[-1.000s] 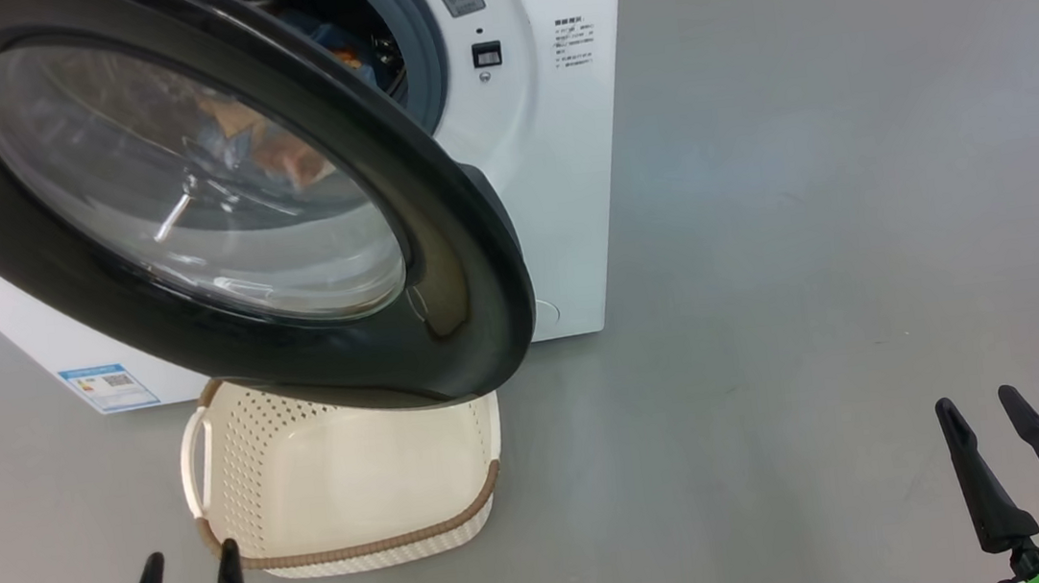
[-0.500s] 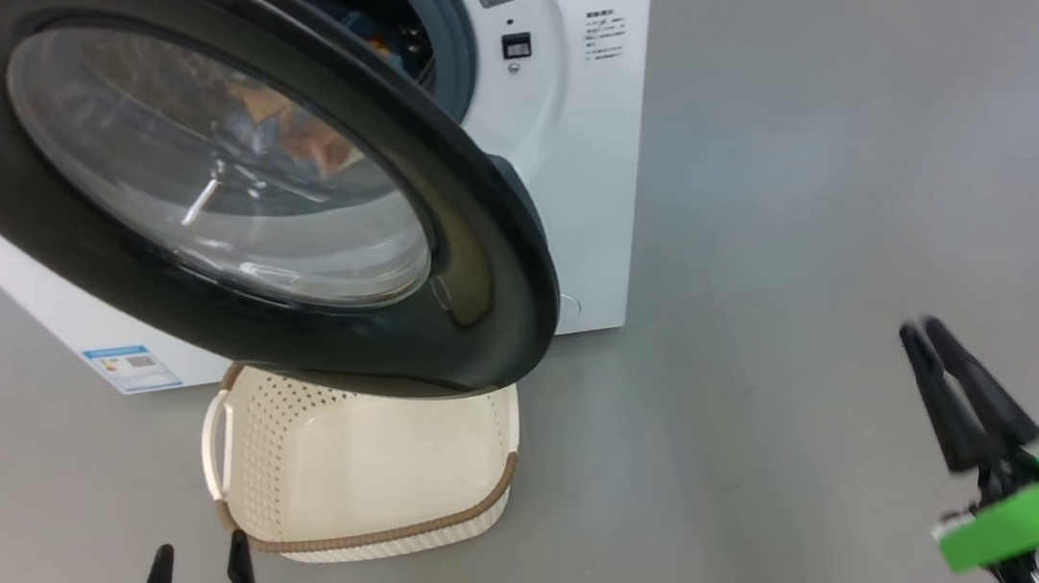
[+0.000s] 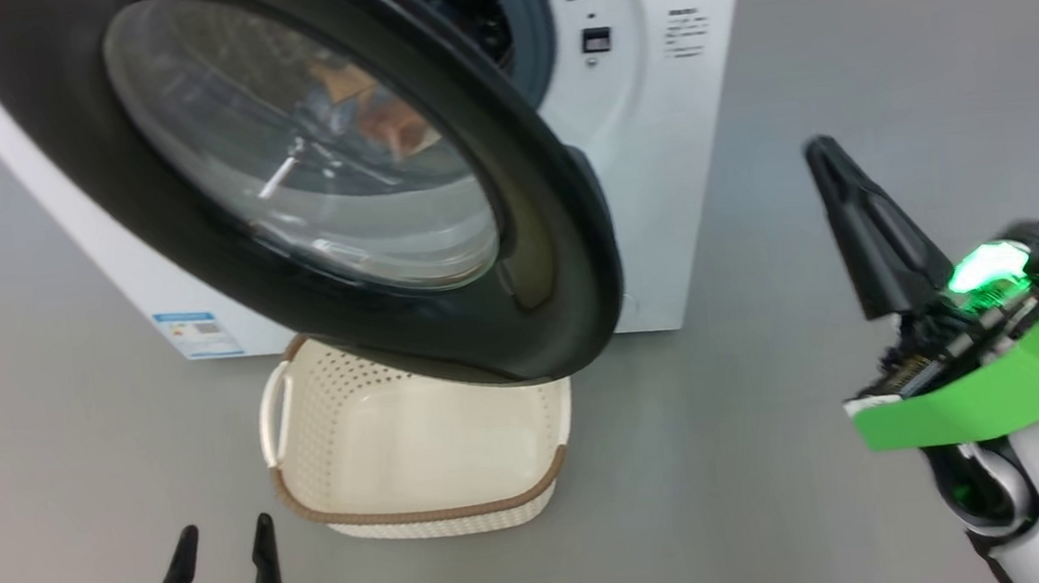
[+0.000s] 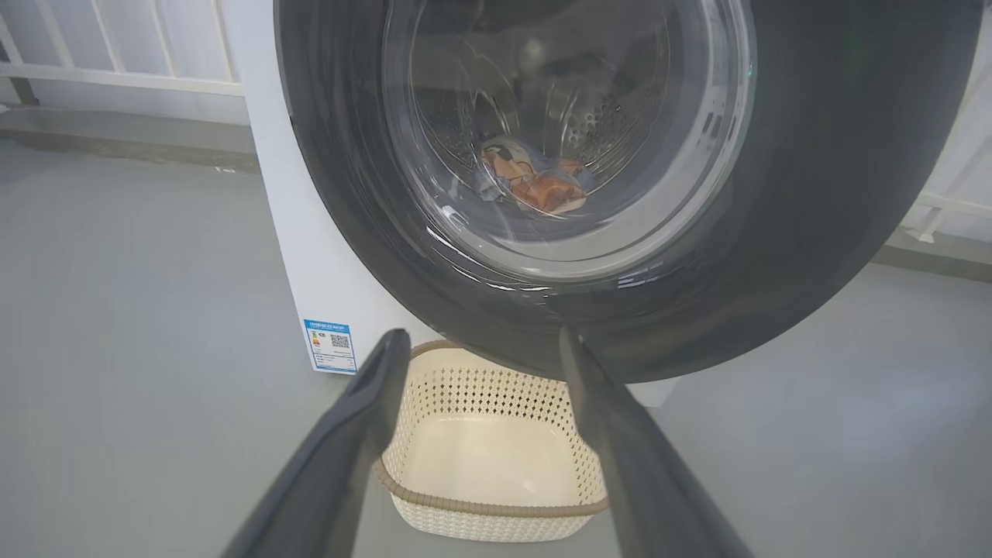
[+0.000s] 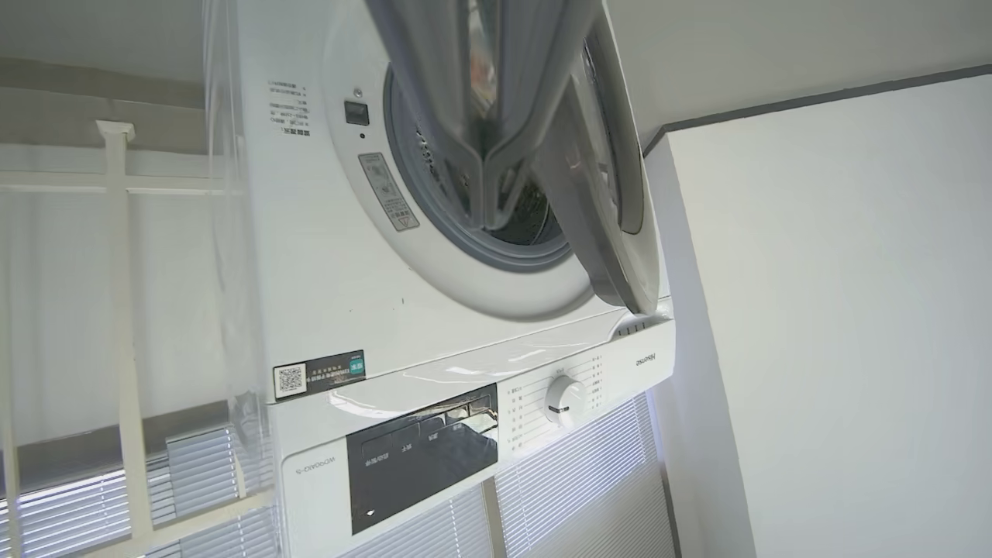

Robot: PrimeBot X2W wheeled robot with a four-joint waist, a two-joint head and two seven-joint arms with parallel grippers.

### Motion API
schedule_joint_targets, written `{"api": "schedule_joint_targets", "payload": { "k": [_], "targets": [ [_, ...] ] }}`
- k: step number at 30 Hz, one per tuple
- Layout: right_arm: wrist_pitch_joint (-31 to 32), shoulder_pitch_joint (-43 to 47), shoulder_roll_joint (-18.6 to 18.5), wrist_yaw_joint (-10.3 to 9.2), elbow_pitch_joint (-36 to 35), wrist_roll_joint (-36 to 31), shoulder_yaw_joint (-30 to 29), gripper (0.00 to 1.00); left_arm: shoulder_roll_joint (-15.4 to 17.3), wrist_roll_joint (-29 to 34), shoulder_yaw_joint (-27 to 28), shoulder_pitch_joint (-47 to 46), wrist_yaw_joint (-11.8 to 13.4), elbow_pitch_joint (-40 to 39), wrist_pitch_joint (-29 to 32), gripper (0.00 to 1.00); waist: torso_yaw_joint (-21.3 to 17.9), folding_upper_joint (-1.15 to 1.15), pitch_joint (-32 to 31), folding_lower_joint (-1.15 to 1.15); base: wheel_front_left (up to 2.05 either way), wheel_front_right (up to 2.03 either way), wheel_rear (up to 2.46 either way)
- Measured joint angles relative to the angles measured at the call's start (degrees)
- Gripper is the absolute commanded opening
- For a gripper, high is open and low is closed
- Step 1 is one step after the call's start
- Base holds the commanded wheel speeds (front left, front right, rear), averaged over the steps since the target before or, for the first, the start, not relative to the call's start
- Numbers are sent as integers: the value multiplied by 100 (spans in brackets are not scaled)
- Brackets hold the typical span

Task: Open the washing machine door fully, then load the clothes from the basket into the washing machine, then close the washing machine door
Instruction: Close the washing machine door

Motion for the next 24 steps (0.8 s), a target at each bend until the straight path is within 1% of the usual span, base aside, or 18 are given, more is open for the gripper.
{"api": "schedule_joint_targets", "payload": {
  "k": [4,9,15,16,20,24],
  "targets": [
    [0,-230,40,0,-163,4,336,0,-22,1,-127,-12,0,-33,0,100,186,0,15,0,0,0,0],
    [-1,-366,42,0,-90,111,683,0,-57,1,-304,-99,0,-52,-1,100,418,0,91,0,0,0,0],
    [0,-374,-43,0,330,162,1109,0,-127,60,-532,-260,0,-44,0,100,694,0,246,0,0,0,0],
    [0,-374,-43,0,330,162,1109,0,-127,60,-532,-260,0,-44,0,100,694,0,246,0,0,0,0],
    [0,-447,-127,0,775,213,1321,0,-157,101,-647,-358,0,-32,-1,100,897,0,376,0,0,0,0],
    [0,-453,-142,0,1061,222,1443,0,-161,101,-651,-358,0,-30,-1,100,1006,0,465,0,0,0,0]
  ]
}}
